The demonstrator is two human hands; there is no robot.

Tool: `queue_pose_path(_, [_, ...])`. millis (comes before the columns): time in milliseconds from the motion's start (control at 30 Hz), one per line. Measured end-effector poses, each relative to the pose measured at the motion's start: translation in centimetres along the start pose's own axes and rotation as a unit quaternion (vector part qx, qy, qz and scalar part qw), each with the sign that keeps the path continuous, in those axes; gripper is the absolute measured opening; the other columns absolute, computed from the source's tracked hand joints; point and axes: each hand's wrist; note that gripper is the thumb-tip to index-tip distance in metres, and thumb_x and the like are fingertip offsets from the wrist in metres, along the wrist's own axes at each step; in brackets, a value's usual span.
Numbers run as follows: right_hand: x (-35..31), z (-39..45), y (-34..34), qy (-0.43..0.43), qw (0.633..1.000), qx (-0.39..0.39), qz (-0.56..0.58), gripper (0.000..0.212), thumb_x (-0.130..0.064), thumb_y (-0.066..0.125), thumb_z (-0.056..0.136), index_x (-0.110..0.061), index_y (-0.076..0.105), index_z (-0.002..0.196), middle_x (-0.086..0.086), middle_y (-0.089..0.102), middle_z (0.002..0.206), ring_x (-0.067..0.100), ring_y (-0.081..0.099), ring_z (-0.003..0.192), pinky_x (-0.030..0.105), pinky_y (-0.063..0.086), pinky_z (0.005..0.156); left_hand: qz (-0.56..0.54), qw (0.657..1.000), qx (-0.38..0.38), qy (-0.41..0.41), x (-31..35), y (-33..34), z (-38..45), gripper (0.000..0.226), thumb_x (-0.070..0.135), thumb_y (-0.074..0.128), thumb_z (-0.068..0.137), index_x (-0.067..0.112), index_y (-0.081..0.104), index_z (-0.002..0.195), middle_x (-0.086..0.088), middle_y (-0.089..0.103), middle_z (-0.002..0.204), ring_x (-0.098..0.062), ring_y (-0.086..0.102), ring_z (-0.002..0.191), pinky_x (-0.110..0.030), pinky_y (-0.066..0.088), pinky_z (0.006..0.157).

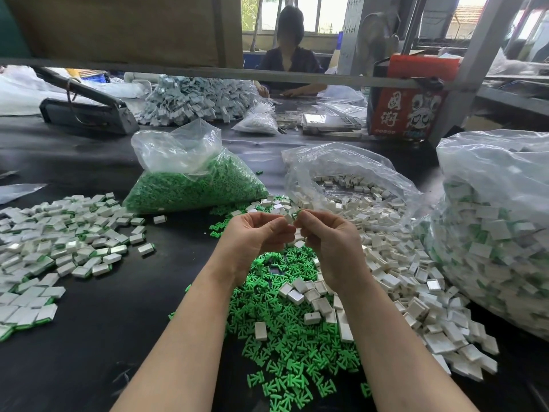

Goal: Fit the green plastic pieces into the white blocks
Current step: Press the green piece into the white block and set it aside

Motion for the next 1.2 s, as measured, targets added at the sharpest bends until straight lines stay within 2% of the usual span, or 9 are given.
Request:
queue_pose_path(100, [-0.2,-0.1,0.1,0.015,0.999,-0.008,0.029,0.009,-0.009,0.067,0.087,-0.002,0.07,0.092,0.008,0.068,0.076,0.018,0.054,0.071,0.029,0.043,0.068,-0.001,1.0,0.0,-0.003,0.0,0.0,0.0,0.034,0.023,0.077,0.074,0.002,0.069,0.1,-0.016,0.076,0.092,-0.022,0.074,0.079,-0.024,0.056,0.061])
queue_pose_path(233, [-0.3,0.1,0.2,0.031,0.998,-0.004,0.05,0.006,-0.005,0.058,0.094,-0.005,0.064,0.094,0.011,0.07,0.08,0.018,0.062,0.07,0.024,0.051,0.06,-0.006,1.0,0.008,0.0,0.1,0.0,0.0,0.034,0.024,0.078,0.072,0.004,0.069,0.097,-0.016,0.075,0.091,-0.021,0.074,0.077,-0.024,0.056,0.061])
queue_pose_path(300, [-0.2,0.2,0.2,0.023,0.999,-0.002,0.038,0.008,-0.003,0.054,0.096,-0.006,0.061,0.094,0.011,0.07,0.08,0.018,0.06,0.069,0.025,0.05,0.06,-0.003,1.0,0.013,0.001,0.1,0.0,0.0,0.034,0.025,0.079,0.071,0.004,0.069,0.097,-0.016,0.075,0.091,-0.021,0.074,0.076,-0.023,0.055,0.061])
queue_pose_path(467, [-0.1,0.0,-0.1,-0.025,0.999,-0.028,-0.034,0.02,-0.002,0.056,0.094,-0.011,0.072,0.101,0.008,0.067,0.082,0.017,0.052,0.073,0.028,0.041,0.066,-0.007,1.0,0.019,0.009,0.2,0.0,-0.1,0.035,0.028,0.08,0.068,0.007,0.072,0.095,-0.015,0.076,0.089,-0.019,0.073,0.075,-0.023,0.055,0.062])
queue_pose_path(567, [0.0,-0.1,-0.1,-0.038,0.998,-0.027,-0.053,0.018,-0.005,0.059,0.093,-0.009,0.071,0.106,0.011,0.065,0.085,0.015,0.051,0.071,0.025,0.042,0.063,-0.01,1.0,0.021,0.013,0.2,-0.1,-0.1,0.029,0.027,0.08,0.068,0.011,0.075,0.091,-0.015,0.076,0.089,-0.018,0.073,0.075,-0.022,0.055,0.062])
queue_pose_path(667, [0.1,0.0,0.0,-0.054,0.996,-0.017,-0.068,0.011,-0.004,0.063,0.091,-0.009,0.069,0.098,0.014,0.064,0.086,0.015,0.052,0.068,0.025,0.043,0.061,0.001,0.999,0.026,0.02,0.2,-0.1,-0.1,0.024,0.026,0.08,0.07,0.013,0.077,0.09,-0.015,0.076,0.088,-0.018,0.073,0.074,-0.022,0.055,0.062])
queue_pose_path(967, [0.7,0.5,-0.1,-0.093,0.989,-0.012,-0.116,0.01,-0.002,0.068,0.087,-0.001,0.071,0.097,-0.004,0.068,0.07,0.003,0.056,0.057,0.018,0.046,0.055,0.032,0.998,0.041,0.042,0.2,0.2,-0.1,0.024,0.025,0.078,0.07,0.012,0.077,0.09,-0.015,0.076,0.085,-0.018,0.072,0.071,-0.022,0.056,0.064])
queue_pose_path(1200, [0.8,0.4,-0.1,-0.118,0.979,-0.026,-0.164,0.008,-0.005,0.07,0.086,-0.011,0.073,0.09,-0.004,0.072,0.074,0.003,0.063,0.064,0.013,0.048,0.057,0.051,0.996,0.037,0.059,0.2,-0.1,-0.2,0.022,0.023,0.078,0.07,0.012,0.078,0.089,-0.012,0.076,0.081,-0.016,0.072,0.07,-0.02,0.054,0.061])
Point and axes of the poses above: each hand's wrist, its own z-axis towards the middle knuckle, its own y-axis out of the palm, x = y × z
